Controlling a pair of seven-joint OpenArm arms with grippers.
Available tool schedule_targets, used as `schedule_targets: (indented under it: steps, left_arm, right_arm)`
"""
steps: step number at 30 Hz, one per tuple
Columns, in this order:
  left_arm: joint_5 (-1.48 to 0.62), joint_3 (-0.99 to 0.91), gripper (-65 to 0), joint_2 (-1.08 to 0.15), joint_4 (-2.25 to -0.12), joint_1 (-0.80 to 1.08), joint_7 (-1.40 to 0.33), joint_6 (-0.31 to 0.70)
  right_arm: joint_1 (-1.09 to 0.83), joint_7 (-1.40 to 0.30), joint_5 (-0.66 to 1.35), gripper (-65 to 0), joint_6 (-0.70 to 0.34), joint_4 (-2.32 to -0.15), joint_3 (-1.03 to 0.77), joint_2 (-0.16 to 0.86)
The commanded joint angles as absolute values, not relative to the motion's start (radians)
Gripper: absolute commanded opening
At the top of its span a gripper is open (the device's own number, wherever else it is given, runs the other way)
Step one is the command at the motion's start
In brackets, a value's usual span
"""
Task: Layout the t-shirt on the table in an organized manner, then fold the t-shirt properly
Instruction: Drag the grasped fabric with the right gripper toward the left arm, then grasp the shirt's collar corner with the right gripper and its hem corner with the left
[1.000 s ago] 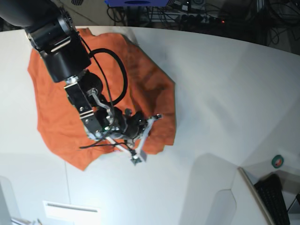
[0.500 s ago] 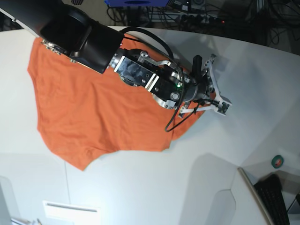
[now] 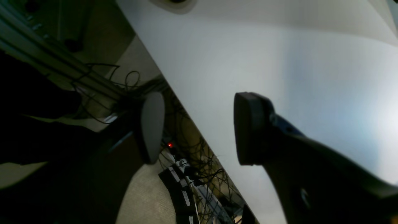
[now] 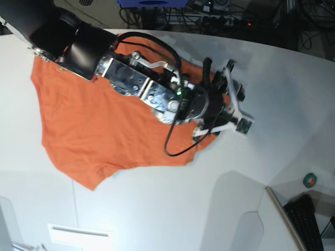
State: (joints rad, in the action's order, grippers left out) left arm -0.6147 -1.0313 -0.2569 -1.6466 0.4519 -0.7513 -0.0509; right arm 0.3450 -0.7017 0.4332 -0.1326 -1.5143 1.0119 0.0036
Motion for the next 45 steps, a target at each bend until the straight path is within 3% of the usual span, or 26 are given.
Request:
schedule_targets:
  steps: [1,3,5,6,7,9,10,18,25,29,40,45]
  left_arm:
    - [-0.622,-1.033,-30.3,-0.275,-1.667,0.455,-0.733,-0.045]
    - [-0.644,-0.986,-31.4,-0.272,-1.690,0.456,-0.763,-0.039]
    - [-0.694,-0.931,-32.6,-0.271,-1.735,0.456,-0.805,-0.039]
    - [-0.716,-0.895,-36.2,-0.271,-1.745,0.453,-0.819,-0.039]
    - [-0.733,-0.851,-42.0,-0.271,-1.751,0.443,-0.825,-0.041]
    - [-0.737,-0.745,-59.4,-0.271,-1.750,0.395,-0.828,-0.044]
    - [-0.737,-0.691,-65.0,-0.271,-1.747,0.372,-0.829,-0.044]
    - [-0.739,-0.140,-65.0,-0.262,-1.573,0.124,-0.829,-0.056]
    - [-0.737,0.203,-65.0,-0.243,-1.310,-0.068,-0.823,-0.229]
    - [-0.737,0.234,-65.0,-0.228,-1.187,-0.140,-0.812,-0.232]
    - [-0.737,0.245,-65.0,-0.228,-0.888,-0.374,-0.636,-0.231]
    - [-0.739,0.243,-65.0,-0.220,-0.809,-0.473,-0.602,-0.228]
  right_arm:
    - [0.340,-0.687,0.430,-36.6,-0.130,-1.544,0.949,0.016]
    - [0.295,-0.687,0.430,-39.9,-0.130,-1.546,0.820,0.058]
    - [0.246,-0.687,0.429,-52.1,-0.130,-1.520,0.697,0.110]
    - [0.225,-0.687,0.429,-61.1,-0.130,-1.509,0.645,0.137]
    - [0.203,-0.687,0.429,-65.0,-0.130,-1.500,0.602,0.162]
    - [0.148,-0.687,0.429,-65.0,-0.130,-1.498,0.519,0.220]
    - [0.117,-0.687,0.430,-65.0,-0.130,-1.498,0.481,0.245]
    - [-0.130,-0.685,0.410,-65.0,-0.130,-1.500,0.197,0.344]
    - [-0.208,-0.685,0.156,-65.0,-0.130,-1.475,0.093,0.282]
    - [-0.148,-0.674,0.058,-65.0,-0.130,-1.360,0.091,0.239]
    - [0.182,-0.529,0.056,-65.0,-0.131,-0.924,0.091,0.231]
    - [0.269,-0.516,0.056,-65.0,-0.131,-0.875,0.091,0.231]
